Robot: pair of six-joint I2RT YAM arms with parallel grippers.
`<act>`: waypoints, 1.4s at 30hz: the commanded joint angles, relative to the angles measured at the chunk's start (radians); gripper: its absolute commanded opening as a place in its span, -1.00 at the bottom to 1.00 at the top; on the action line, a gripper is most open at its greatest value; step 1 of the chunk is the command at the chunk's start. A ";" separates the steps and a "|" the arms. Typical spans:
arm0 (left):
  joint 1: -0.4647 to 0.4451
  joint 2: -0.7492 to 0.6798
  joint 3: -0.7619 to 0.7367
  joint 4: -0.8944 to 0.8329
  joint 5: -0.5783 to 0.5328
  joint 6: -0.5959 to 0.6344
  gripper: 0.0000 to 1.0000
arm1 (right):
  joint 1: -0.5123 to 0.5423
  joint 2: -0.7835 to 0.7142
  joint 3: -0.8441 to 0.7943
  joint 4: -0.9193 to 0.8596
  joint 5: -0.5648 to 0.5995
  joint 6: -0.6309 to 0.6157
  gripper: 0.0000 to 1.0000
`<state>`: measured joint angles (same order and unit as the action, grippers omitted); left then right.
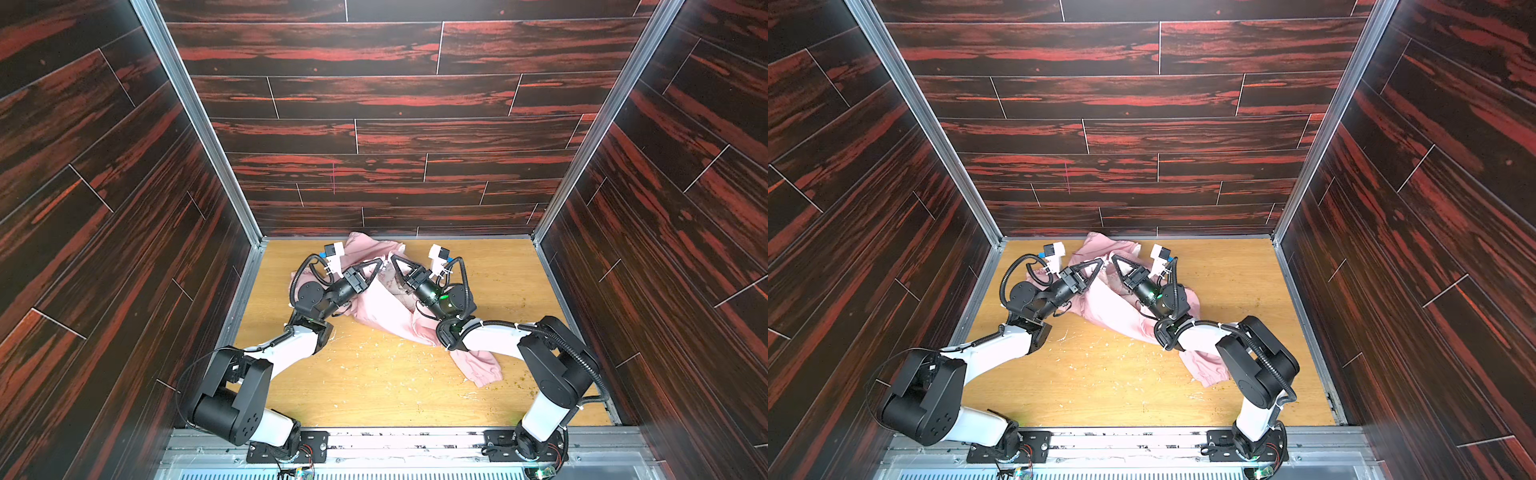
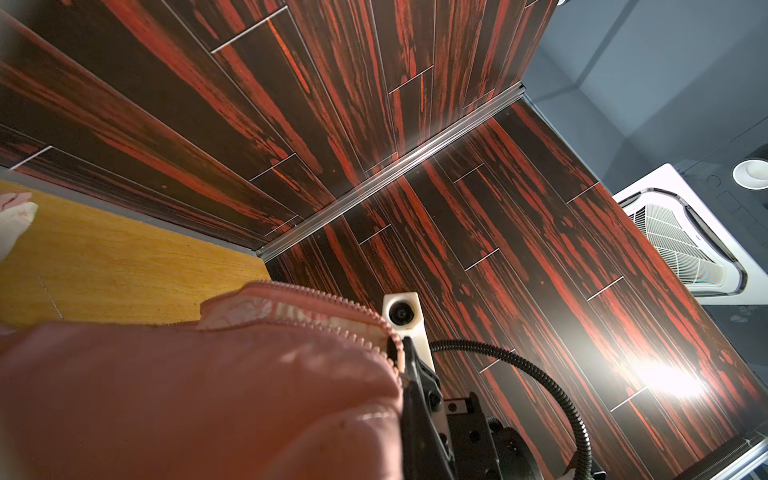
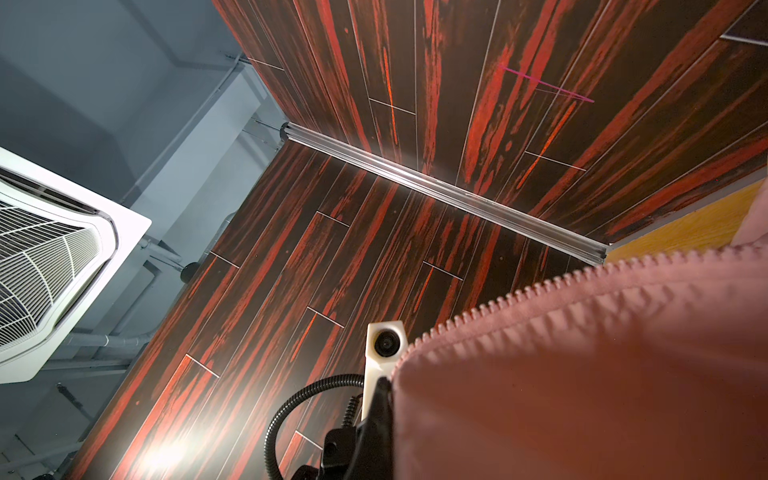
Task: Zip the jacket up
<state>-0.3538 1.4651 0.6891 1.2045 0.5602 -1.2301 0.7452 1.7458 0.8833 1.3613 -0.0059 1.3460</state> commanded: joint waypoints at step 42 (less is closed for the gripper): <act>-0.003 -0.039 0.001 0.051 -0.115 -0.067 -1.00 | 0.065 0.009 -0.051 0.056 -0.035 -0.051 -1.00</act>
<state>-0.3622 1.4448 0.6746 1.1969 0.5041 -1.2804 0.7876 1.7466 0.8528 1.3712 0.0044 1.3037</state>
